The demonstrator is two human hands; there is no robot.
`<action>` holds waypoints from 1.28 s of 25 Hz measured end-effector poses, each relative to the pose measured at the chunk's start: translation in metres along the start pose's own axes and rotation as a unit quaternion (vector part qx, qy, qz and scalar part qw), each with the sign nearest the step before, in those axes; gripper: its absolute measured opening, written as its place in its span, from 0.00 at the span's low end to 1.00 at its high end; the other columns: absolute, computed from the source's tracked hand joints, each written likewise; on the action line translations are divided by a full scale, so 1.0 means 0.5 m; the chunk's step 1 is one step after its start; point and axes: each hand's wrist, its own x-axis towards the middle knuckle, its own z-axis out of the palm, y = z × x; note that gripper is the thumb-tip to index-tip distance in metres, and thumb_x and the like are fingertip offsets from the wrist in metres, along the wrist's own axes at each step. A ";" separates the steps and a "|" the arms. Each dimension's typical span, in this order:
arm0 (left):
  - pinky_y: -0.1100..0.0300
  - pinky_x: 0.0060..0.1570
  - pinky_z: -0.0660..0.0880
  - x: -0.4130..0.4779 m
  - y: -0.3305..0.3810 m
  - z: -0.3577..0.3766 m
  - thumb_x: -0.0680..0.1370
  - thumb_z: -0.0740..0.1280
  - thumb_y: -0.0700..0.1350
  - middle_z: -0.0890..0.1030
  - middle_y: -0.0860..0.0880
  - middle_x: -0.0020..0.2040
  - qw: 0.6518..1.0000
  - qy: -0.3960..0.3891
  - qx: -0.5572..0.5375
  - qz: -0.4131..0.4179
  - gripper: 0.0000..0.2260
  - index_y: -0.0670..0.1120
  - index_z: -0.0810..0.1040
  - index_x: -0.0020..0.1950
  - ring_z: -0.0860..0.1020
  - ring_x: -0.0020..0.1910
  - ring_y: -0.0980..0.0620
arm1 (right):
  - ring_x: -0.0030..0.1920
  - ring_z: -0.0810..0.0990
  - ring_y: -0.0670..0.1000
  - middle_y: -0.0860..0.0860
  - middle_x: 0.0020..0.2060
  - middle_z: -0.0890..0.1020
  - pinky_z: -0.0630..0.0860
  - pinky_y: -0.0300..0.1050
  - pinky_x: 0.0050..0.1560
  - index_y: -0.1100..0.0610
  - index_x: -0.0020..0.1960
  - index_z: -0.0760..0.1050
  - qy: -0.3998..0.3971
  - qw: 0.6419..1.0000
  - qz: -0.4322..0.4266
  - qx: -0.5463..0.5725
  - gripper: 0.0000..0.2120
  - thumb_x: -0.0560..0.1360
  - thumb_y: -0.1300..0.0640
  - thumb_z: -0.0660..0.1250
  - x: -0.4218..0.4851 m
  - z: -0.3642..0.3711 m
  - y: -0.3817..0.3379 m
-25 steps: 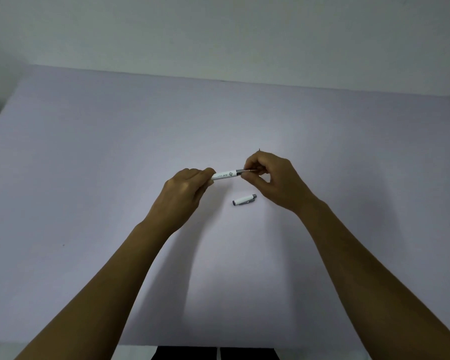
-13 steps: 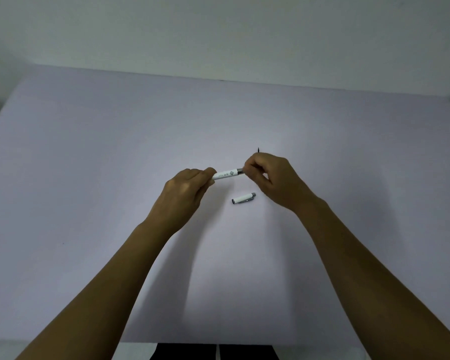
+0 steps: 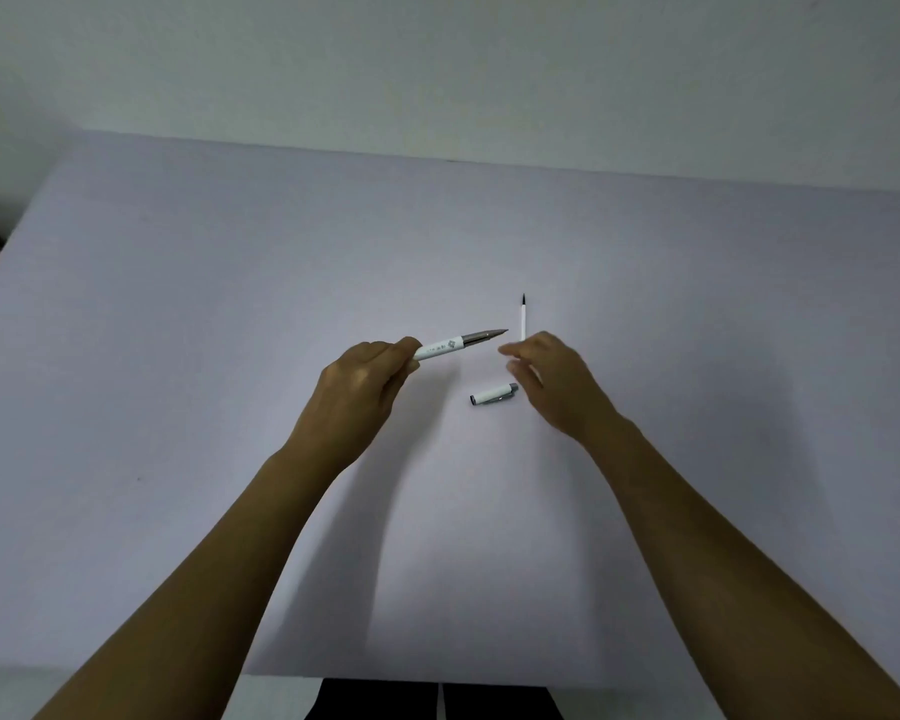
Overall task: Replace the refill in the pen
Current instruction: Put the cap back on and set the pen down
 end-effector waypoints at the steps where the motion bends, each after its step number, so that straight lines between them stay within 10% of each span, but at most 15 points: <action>1: 0.57 0.30 0.64 -0.003 -0.003 -0.001 0.76 0.66 0.35 0.76 0.41 0.32 1.000 0.000 0.002 -0.001 0.06 0.36 0.78 0.51 0.69 0.30 0.44 | 0.55 0.77 0.58 0.60 0.54 0.78 0.68 0.42 0.56 0.61 0.61 0.76 -0.042 0.999 -0.003 -0.033 0.13 0.78 0.60 0.61 -0.005 0.019 0.008; 10: 0.58 0.30 0.63 -0.022 -0.020 -0.011 0.76 0.66 0.35 0.74 0.42 0.31 1.000 -0.003 0.004 -0.012 0.05 0.37 0.78 0.51 0.66 0.31 0.47 | 0.48 0.76 0.58 0.57 0.46 0.79 0.75 0.52 0.45 0.61 0.50 0.73 -0.040 0.994 0.048 -0.088 0.07 0.74 0.59 0.68 -0.039 0.074 0.013; 17: 0.53 0.29 0.69 -0.024 -0.035 -0.005 0.76 0.66 0.35 0.77 0.41 0.32 1.000 -0.016 0.001 -0.011 0.06 0.37 0.79 0.52 0.71 0.31 0.43 | 0.50 0.82 0.54 0.55 0.50 0.84 0.68 0.32 0.51 0.61 0.53 0.79 0.128 0.990 -0.010 0.065 0.10 0.72 0.62 0.70 -0.015 0.002 -0.032; 32: 0.52 0.28 0.71 -0.002 -0.028 0.018 0.76 0.66 0.35 0.78 0.40 0.33 1.000 -0.010 0.013 0.000 0.05 0.37 0.78 0.51 0.73 0.31 0.41 | 0.46 0.84 0.58 0.58 0.46 0.85 0.79 0.49 0.49 0.64 0.50 0.81 0.162 0.974 -0.159 -0.024 0.10 0.69 0.66 0.72 0.000 -0.031 -0.073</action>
